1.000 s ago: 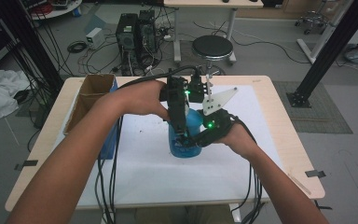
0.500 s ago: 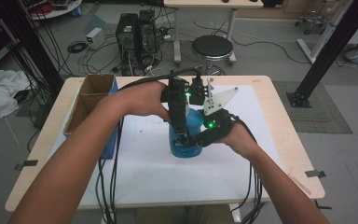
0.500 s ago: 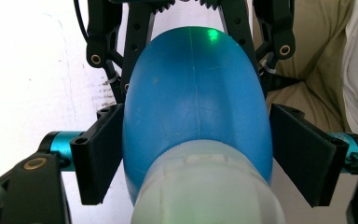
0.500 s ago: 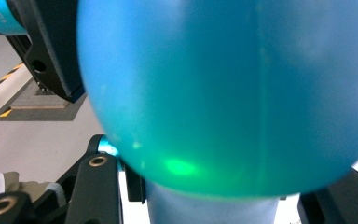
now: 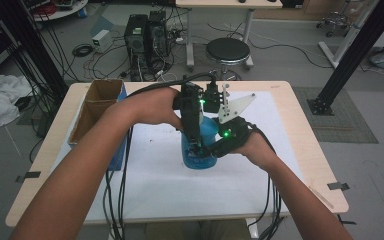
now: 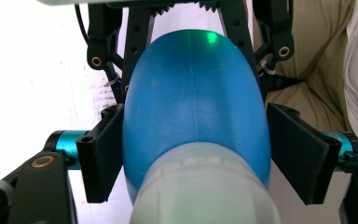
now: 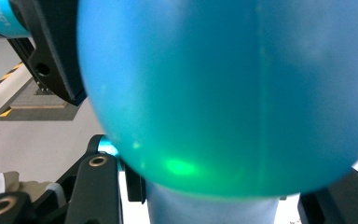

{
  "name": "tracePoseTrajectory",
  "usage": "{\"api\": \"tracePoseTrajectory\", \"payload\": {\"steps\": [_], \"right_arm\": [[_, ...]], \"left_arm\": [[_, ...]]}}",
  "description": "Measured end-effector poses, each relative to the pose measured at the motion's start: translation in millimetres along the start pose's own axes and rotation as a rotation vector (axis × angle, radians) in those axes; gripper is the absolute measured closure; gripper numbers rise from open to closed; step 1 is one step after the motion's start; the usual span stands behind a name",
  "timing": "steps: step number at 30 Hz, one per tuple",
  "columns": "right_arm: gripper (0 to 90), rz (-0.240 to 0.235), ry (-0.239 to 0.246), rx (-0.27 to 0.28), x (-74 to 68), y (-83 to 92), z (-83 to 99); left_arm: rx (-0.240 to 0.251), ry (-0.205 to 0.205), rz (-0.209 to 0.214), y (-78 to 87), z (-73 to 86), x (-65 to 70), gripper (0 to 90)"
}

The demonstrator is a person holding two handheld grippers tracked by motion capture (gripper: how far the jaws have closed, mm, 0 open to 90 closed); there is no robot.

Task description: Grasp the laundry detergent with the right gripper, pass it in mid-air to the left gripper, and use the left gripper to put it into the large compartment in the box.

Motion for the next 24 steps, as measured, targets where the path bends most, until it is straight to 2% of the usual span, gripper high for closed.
{"api": "tracePoseTrajectory", "payload": {"steps": [7,11,24], "right_arm": [[45.1,-0.003,0.0,-0.004,-0.6,-0.6,0.3],[45.1,-0.003,0.008,-0.008,-0.8,-1.6,0.4],[45.2,-0.004,0.002,-0.022,-0.9,-2.9,2.1]], "left_arm": [[0.003,-0.007,-0.001,0.8,0.5,0.3,30.6],[0.01,-0.012,-0.012,1.4,1.9,-1.2,36.9],[-0.017,-0.026,-0.03,-1.1,2.2,-0.3,37.6]]}}
Point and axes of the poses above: each handheld gripper's, and its own axes: y roughly backward along the jaws, z roughly out of its underside, x roughly to its right, the point moved 7 cm from there along -y, roughly forward along the jaws, and after that the axes turned 8 degrees about -z, right-handed, at the moved point
